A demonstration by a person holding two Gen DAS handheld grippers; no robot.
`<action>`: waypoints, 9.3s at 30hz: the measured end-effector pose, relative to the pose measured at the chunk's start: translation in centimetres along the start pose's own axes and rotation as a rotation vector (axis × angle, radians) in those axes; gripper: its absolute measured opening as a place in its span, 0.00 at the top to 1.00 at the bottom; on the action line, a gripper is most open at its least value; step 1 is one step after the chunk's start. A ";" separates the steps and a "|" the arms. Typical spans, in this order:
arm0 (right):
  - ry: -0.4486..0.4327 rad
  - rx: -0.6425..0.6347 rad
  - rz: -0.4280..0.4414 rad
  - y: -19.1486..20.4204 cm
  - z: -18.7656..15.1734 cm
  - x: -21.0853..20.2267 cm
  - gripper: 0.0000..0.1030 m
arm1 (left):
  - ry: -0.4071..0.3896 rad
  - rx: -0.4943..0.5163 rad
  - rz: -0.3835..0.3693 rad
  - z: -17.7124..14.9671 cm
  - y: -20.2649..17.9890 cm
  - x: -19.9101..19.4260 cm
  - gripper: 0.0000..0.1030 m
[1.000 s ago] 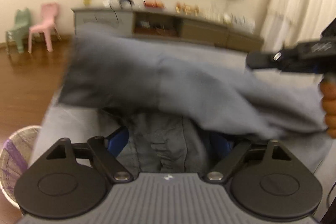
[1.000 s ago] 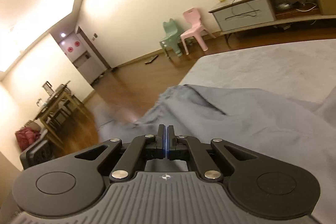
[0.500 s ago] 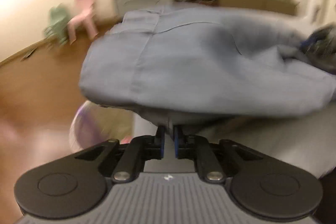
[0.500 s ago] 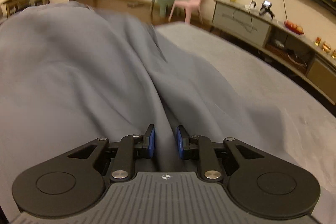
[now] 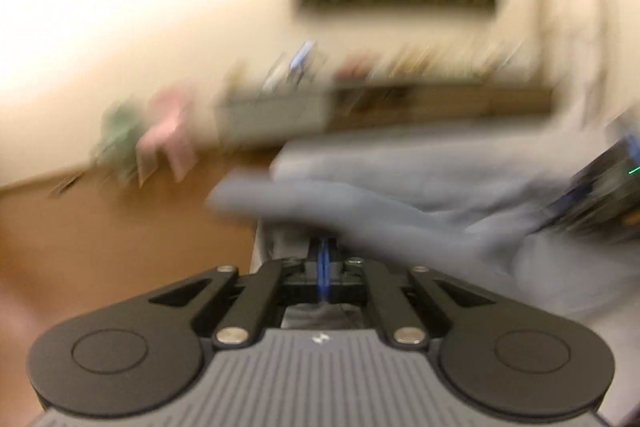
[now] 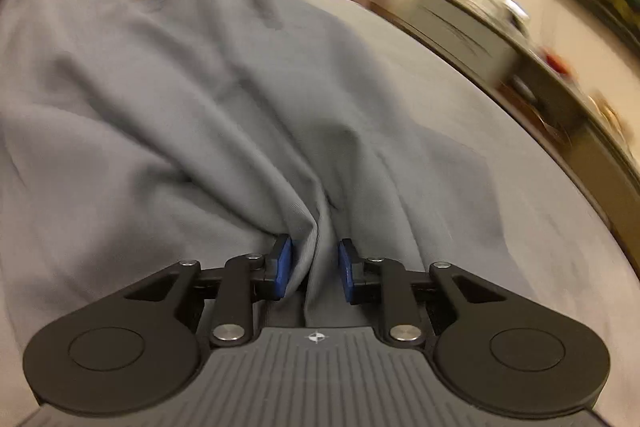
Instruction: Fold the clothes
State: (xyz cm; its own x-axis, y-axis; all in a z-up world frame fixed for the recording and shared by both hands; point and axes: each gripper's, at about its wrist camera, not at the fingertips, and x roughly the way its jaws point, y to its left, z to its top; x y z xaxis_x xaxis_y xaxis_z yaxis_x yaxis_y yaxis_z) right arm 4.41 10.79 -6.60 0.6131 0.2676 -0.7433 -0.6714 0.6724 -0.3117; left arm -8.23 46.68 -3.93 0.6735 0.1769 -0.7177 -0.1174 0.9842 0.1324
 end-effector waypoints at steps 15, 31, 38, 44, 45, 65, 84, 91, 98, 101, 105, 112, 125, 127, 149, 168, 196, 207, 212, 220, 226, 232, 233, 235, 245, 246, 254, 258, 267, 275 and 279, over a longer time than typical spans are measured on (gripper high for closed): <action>-0.142 0.077 -0.067 -3.0 -3.2 -7.2 0.30 | -0.077 0.203 -0.188 4.8 -9.6 2.5 0.31; -0.201 0.077 0.172 -1.8 -7.1 -13.4 1.00 | -0.334 0.508 0.074 5.5 -11.2 2.4 0.75; -0.174 0.127 0.339 -0.1 -9.6 -12.3 0.90 | -0.069 0.331 0.234 1.8 -7.8 4.7 0.49; -0.228 0.203 0.199 -4.8 -9.4 -13.9 0.55 | -0.031 0.009 0.385 2.6 -2.5 1.5 0.44; -0.211 0.202 0.176 -5.2 -9.3 -13.1 0.54 | -0.044 -0.077 0.379 3.2 -2.0 0.6 0.48; -0.133 0.150 -0.010 -5.3 -13.3 -12.5 1.00 | 0.039 0.018 0.152 6.7 -8.1 5.0 0.64; -0.294 -0.052 0.064 1.6 -6.4 -15.5 0.44 | 0.022 -0.170 -0.114 6.3 -8.0 0.1 0.52; -0.243 -0.199 0.108 4.7 3.8 -4.2 0.46 | 0.085 -0.311 -0.160 3.5 -7.7 2.1 0.52; -0.251 -0.298 0.081 7.4 5.7 -3.3 1.00 | -0.029 -0.424 -0.274 4.4 -5.9 -1.6 0.32; -0.376 -0.310 0.100 9.8 4.1 -9.0 1.00 | -0.090 -0.488 -0.345 5.4 -5.1 -2.0 0.11; -0.427 -0.336 0.104 13.2 1.1 -12.5 1.00 | -0.030 -0.537 -0.427 6.1 -5.7 0.9 0.05; -0.440 -0.295 0.094 13.7 0.4 -12.2 1.00 | 0.111 -0.568 -0.351 6.8 -7.1 6.2 0.54; -0.360 -0.284 0.249 12.2 -5.6 -13.4 0.45 | -0.019 -0.719 -0.232 -4.7 -0.5 -4.8 0.65; -0.319 -0.277 0.253 12.2 -6.3 -13.0 0.45 | -0.019 -0.728 -0.216 -4.6 -0.3 -4.6 0.45; -0.134 -0.138 0.148 6.6 -12.0 -12.5 0.66 | -0.038 -0.564 -0.327 -10.6 -2.7 -3.7 0.97; -0.199 -0.343 0.047 13.4 -8.7 -10.6 0.74 | -0.045 -0.552 -0.374 -8.7 -3.8 -2.3 0.91; -0.091 0.900 -0.221 -12.1 -29.0 -22.0 0.42 | 0.010 -0.653 -0.183 -4.1 -2.7 -0.8 0.92; -0.246 1.562 -0.470 -18.0 -40.4 -27.3 0.29 | -0.015 -0.718 -0.218 -5.8 -1.5 -1.2 0.95; -0.244 1.521 -0.448 -22.4 -41.6 -26.2 0.83 | -0.005 -0.669 -0.181 -4.5 -2.9 -1.1 0.87; -0.475 1.025 -0.582 -23.8 -34.8 -31.9 1.00 | 0.019 -0.580 -0.127 -3.2 -4.2 -0.9 0.86; -0.166 1.208 -0.532 -25.7 -41.9 -25.4 0.99 | 0.041 -0.546 -0.136 -3.0 -4.1 -0.8 0.86; -0.170 1.323 -0.470 -25.4 -45.0 -24.0 0.91 | 0.045 -0.559 -0.115 -3.3 -4.2 -2.3 0.73; -0.175 1.327 -0.466 -25.4 -44.9 -24.2 0.85 | 0.028 -0.608 -0.113 -3.7 -3.8 -2.8 0.63; -0.187 1.338 -0.489 -25.0 -45.2 -24.8 0.39 | 0.010 -0.688 -0.117 -4.5 -3.1 -3.3 0.42; -0.169 1.365 -0.481 -23.8 -44.8 -23.6 0.19 | 0.008 -0.697 -0.163 -3.1 -3.9 -1.1 0.11; -0.201 1.373 -0.431 -23.7 -44.5 -23.4 0.19 | 0.004 -0.687 -0.166 -2.8 -4.0 -0.8 0.12; -0.340 1.486 -0.331 -23.7 -45.2 -22.9 0.22 | -0.061 -0.719 -0.195 -3.4 -3.6 -0.1 0.16; -0.364 1.481 -0.272 -24.0 -44.6 -21.8 0.39 | -0.075 -0.753 -0.198 -2.7 -3.7 0.7 0.13; -0.275 1.396 -0.293 -24.5 -43.1 -20.2 0.93 | -0.054 -0.807 -0.300 -2.7 -3.4 3.4 0.95; -0.451 1.217 -0.324 -24.5 -38.0 -28.2 0.97 | -0.375 -0.806 -0.418 -0.1 -3.2 -6.5 0.96; -0.547 1.071 -0.341 -24.7 -33.8 -34.8 0.98 | -0.578 -0.698 -0.477 5.8 -3.9 -14.9 0.96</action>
State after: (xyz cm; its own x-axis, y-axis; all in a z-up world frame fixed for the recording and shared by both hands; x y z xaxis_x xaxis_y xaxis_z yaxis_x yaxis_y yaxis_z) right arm -14.47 -38.48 6.93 0.9539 0.0481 -0.2963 0.0746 0.9182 0.3891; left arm -13.60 40.18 10.20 0.9884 -0.0818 -0.1280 -0.0195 0.7675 -0.6407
